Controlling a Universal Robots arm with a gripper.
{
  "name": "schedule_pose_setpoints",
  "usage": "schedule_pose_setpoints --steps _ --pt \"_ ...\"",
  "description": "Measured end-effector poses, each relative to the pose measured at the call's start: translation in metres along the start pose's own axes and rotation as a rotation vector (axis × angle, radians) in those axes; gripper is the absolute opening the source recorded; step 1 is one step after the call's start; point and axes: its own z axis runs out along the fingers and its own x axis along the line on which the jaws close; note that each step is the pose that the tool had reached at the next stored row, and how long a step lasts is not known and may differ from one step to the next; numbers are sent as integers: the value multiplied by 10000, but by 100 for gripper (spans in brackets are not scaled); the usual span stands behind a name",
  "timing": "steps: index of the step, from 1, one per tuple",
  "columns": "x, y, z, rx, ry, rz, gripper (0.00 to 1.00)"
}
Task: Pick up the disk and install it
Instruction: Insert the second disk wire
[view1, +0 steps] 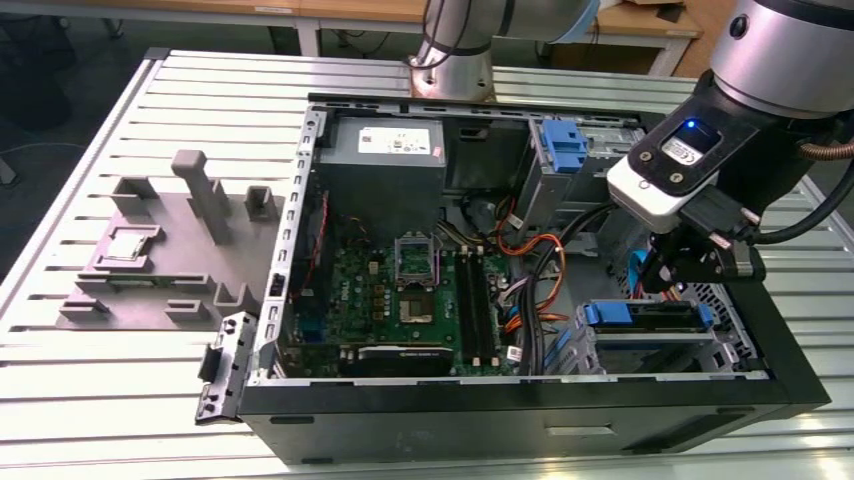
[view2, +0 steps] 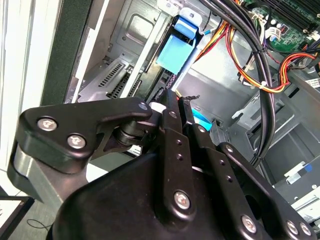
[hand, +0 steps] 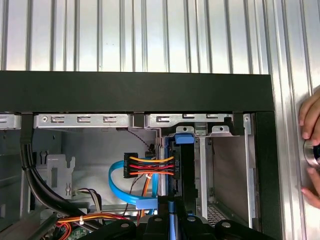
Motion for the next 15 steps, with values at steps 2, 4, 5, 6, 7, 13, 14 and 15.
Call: schedule_pose_setpoints --steps 2,4,5,6,7,13,14,15 --pt "0 0 0 -1 -1 -1 16" --pt "0 -1 -1 -40 27 8 16" --pt "0 -1 1 -81 39 12 16" --pt "0 -2 2 -128 48 15 16" --pt "0 -3 3 -167 55 19 16" --pt "-1 -5 3 -229 59 25 16" --pt "-1 -4 3 -230 60 24 16" --pt "-1 -4 3 -230 60 24 16"
